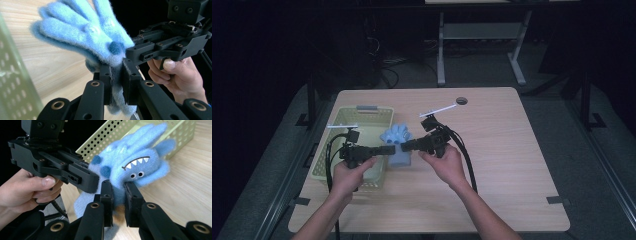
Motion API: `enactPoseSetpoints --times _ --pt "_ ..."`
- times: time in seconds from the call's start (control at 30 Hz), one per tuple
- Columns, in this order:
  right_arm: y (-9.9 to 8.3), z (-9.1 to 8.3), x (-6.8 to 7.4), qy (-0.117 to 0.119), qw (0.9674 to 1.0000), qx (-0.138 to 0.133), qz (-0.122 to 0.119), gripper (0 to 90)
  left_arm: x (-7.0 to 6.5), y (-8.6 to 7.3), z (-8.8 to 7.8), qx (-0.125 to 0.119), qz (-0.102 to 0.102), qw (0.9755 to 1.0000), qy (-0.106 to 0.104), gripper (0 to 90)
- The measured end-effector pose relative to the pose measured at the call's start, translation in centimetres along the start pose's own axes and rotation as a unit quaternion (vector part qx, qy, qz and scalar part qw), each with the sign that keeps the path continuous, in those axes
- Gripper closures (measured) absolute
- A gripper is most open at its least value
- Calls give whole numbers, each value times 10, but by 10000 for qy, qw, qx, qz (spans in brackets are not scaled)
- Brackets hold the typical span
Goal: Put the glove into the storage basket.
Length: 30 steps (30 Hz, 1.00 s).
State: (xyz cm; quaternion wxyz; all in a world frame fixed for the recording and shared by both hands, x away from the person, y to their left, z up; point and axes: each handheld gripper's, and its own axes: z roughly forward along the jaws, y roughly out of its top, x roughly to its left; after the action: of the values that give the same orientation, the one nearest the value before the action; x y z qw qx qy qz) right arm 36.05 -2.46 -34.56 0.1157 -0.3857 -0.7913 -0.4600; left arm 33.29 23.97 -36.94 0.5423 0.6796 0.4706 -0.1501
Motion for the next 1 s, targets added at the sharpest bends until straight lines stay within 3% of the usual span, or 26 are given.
enactPoseSetpoints --times 0.5,1.0 --pt "13 24 13 184 9998 -17 -75 788 11 2 -29 -90 -86 9999 108 805" --pt "19 55 26 411 9991 25 -63 788 24 0 -61 20 -59 9996 290 813"
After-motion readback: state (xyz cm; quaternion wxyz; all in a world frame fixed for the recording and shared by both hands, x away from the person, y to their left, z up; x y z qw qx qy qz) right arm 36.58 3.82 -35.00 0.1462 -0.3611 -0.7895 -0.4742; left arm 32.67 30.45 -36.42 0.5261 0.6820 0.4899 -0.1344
